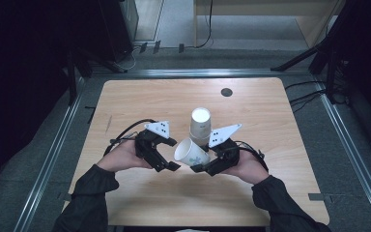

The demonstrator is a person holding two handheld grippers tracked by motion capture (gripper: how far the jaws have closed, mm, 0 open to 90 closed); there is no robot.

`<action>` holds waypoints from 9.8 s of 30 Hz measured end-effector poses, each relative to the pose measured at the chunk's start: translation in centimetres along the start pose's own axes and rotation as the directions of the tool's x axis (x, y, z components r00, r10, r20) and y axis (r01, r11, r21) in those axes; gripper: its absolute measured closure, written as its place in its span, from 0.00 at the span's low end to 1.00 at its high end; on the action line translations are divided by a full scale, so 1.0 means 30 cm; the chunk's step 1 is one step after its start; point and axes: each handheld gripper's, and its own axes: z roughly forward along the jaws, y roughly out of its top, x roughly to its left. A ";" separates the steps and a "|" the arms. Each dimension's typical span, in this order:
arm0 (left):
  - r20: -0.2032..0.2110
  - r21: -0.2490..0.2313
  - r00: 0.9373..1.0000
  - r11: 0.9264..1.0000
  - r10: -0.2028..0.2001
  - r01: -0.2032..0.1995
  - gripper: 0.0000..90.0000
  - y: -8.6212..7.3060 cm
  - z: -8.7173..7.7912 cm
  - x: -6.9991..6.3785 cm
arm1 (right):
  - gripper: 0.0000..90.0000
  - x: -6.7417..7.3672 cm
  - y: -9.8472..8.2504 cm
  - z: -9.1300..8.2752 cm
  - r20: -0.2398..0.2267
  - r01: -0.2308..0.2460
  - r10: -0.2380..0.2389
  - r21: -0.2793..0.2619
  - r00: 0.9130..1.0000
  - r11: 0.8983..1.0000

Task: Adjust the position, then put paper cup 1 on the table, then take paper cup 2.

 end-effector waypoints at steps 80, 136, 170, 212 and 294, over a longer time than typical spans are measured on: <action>-0.103 -0.084 0.987 0.990 -0.123 0.114 0.27 -0.043 -0.096 0.080 | 0.20 -0.020 -0.060 -0.067 0.135 -0.099 0.093 0.041 0.986 0.994; -0.360 -0.021 0.860 0.925 -0.361 0.379 0.28 -0.234 -0.272 0.390 | 0.20 -0.054 -0.124 -0.161 0.248 -0.155 0.145 0.022 0.958 0.988; -0.574 0.029 0.699 0.843 -0.426 0.537 0.24 -0.363 -0.277 0.487 | 0.20 -0.052 -0.128 -0.131 0.238 -0.155 0.138 0.056 0.961 0.986; -0.440 -0.143 0.764 0.877 -0.471 0.459 0.13 -0.265 -0.399 0.331 | 0.20 -0.076 -0.090 -0.158 0.257 -0.146 0.128 0.052 0.958 0.988; -0.203 -0.093 0.936 0.957 -0.287 0.273 0.16 -0.114 -0.137 0.152 | 0.36 -0.258 0.287 -0.084 0.197 -0.030 -0.019 0.242 0.980 0.970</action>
